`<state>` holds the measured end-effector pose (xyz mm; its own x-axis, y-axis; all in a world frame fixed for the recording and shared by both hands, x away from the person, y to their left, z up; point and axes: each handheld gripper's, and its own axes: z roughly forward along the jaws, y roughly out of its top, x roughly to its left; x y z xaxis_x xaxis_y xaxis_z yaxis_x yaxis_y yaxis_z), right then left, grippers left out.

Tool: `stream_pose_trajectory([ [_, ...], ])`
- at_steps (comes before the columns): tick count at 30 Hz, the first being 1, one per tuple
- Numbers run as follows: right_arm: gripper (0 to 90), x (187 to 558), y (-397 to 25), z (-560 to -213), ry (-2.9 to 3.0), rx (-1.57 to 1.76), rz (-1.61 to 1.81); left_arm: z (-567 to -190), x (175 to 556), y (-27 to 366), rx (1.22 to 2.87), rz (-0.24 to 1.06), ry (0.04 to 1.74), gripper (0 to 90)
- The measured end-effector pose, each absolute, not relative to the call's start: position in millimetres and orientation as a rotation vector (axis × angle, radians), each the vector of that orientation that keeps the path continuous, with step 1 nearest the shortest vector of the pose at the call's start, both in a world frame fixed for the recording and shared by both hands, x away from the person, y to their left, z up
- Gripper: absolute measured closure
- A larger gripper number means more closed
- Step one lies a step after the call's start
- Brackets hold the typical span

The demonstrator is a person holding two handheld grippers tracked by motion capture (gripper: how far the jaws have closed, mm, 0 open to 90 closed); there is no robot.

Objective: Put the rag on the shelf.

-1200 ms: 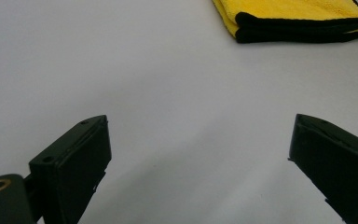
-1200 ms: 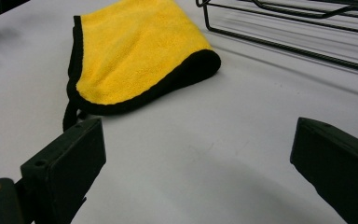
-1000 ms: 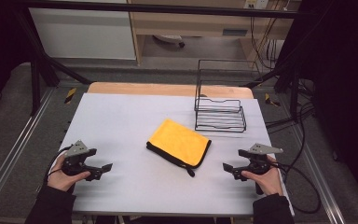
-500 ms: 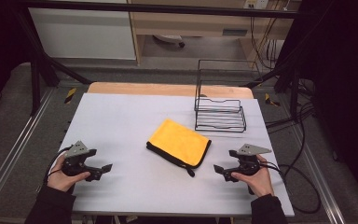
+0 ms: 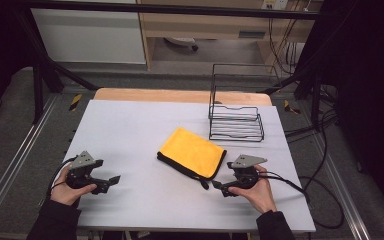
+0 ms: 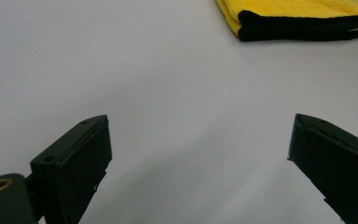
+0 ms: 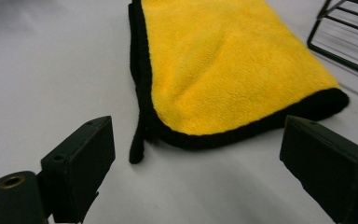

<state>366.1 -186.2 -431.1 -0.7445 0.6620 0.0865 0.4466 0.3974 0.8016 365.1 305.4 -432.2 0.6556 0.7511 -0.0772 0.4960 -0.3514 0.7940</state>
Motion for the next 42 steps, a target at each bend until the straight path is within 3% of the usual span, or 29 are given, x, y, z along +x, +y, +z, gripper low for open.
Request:
stream_pose_trajectory([
  [16,32.3,378.8,-130.1,-434.5,2.506,0.883,1.169,-432.6,365.2,306.0,2.024,0.381,0.973,5.9],
  [22,49.0,381.1,-126.9,-442.4,2.515,0.869,1.125,-433.1,365.6,305.9,2.025,0.378,0.976,6.0],
  [42,78.7,384.6,-119.9,-445.0,2.54,0.837,0.996,-433.4,365.5,305.1,2.023,0.376,0.978,6.5],
])
